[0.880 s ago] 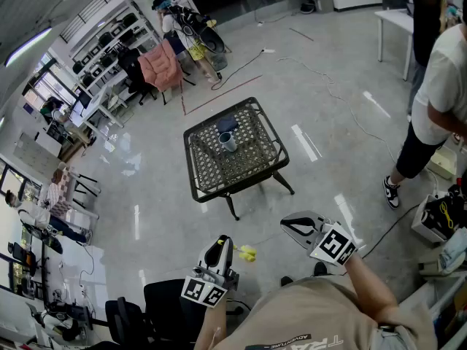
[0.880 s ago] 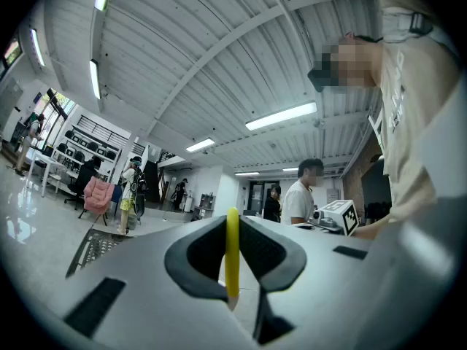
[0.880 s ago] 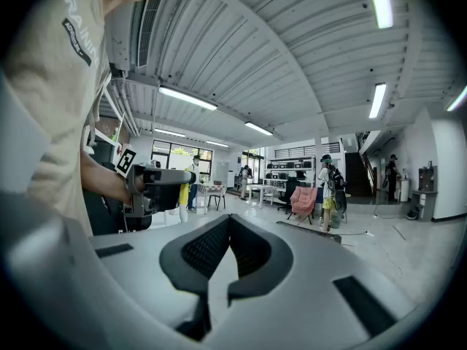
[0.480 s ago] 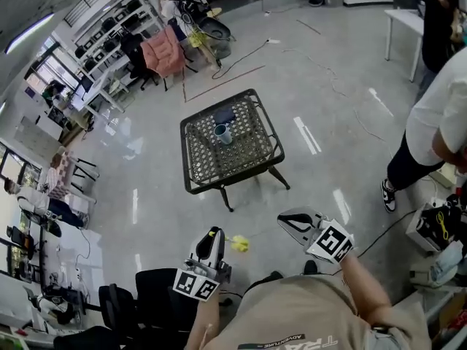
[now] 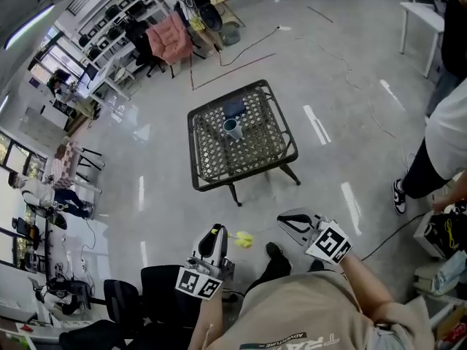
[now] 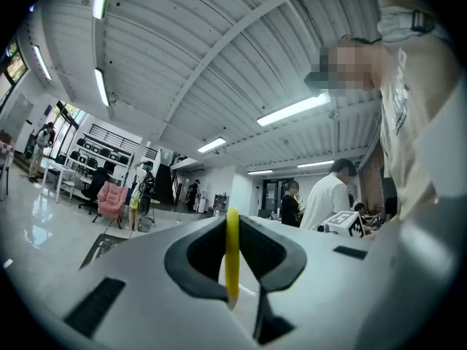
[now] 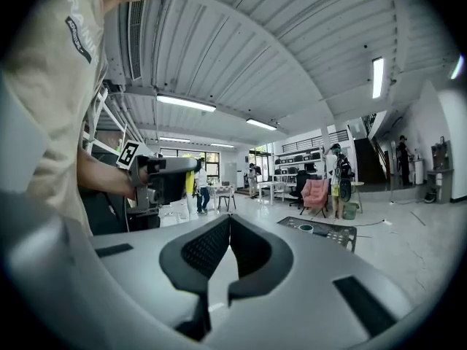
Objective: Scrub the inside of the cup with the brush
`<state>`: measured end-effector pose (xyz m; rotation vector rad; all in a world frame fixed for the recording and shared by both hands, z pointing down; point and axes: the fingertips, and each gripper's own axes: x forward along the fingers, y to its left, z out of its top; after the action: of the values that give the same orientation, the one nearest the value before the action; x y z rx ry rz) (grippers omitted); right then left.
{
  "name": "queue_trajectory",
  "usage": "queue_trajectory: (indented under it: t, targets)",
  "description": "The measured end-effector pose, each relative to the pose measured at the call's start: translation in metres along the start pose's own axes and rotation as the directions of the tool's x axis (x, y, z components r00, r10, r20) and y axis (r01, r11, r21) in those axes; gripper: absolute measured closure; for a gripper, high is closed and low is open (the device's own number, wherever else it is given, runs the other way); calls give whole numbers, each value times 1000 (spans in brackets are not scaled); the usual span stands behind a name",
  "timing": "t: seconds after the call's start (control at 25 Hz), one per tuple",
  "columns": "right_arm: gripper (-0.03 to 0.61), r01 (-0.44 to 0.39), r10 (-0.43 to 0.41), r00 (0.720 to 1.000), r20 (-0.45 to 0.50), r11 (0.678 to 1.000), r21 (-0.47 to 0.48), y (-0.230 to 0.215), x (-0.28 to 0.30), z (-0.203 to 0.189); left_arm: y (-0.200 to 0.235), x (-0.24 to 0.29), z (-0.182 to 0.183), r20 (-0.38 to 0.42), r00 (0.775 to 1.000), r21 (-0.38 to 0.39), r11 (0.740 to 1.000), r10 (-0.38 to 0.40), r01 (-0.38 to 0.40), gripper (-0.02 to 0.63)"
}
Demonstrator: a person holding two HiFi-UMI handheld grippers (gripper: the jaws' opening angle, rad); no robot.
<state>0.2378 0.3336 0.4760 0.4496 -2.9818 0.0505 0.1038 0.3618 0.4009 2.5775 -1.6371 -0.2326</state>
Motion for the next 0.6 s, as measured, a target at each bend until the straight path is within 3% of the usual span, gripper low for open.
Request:
queue_trajectory:
  t: [0.08,0.24,0.4,0.6]
  targets:
    - [561,45,-45,999,-9,999,-24,-20,16,5,21,8,-2,13,1000,-4,1000,0,0,558]
    - [561,141,-142,989,30,990,28,-61,59,17,73,25,-3,1,999,9,999,-36,36,560]
    - [561,180,-180,984,18,984,0,-85,100,39,121,40,2,-9,997,36,996,-80,80,558]
    - [561,221,-221,975,6,975,20,-107,151,46,171,58,6,-13,989,17,989,-149,149,558]
